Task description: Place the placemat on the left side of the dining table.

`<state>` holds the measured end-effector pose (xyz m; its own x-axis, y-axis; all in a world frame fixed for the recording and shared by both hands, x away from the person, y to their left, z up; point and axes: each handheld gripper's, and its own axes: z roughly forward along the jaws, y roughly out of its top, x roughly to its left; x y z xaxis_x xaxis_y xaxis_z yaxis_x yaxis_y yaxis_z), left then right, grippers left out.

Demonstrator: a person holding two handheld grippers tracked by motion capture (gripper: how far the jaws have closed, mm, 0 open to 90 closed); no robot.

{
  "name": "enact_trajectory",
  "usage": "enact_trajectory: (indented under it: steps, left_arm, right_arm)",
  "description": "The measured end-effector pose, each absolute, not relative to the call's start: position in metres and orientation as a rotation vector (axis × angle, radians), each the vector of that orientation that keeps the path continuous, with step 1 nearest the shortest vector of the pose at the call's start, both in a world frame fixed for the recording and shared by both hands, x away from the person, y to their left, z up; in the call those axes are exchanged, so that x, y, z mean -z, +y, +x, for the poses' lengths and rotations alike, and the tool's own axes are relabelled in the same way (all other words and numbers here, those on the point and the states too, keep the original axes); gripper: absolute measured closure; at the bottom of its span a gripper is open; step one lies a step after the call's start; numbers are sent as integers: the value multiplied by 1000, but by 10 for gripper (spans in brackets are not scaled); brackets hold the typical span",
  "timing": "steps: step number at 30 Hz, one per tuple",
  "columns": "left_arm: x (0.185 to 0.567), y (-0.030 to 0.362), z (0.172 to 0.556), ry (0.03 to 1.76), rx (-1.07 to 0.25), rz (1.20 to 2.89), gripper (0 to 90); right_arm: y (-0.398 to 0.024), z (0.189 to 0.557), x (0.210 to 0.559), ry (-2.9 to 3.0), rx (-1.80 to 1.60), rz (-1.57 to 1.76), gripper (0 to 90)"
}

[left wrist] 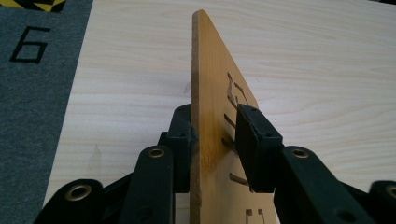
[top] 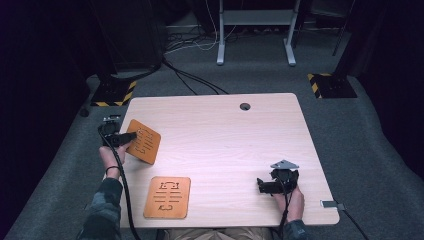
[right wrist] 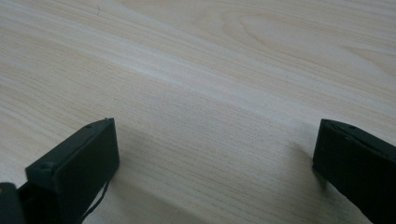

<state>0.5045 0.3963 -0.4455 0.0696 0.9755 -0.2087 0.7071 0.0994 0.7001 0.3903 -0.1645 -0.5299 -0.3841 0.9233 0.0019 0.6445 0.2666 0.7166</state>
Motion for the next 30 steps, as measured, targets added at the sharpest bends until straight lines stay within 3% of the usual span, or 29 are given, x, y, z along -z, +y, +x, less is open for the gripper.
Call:
enact_trajectory:
  steps: [30]
  left_arm:
    - [461, 406, 509, 1731, -503, 1708, 548]
  right_arm:
    - [-164, 390, 530, 2123, -896, 1418, 0]
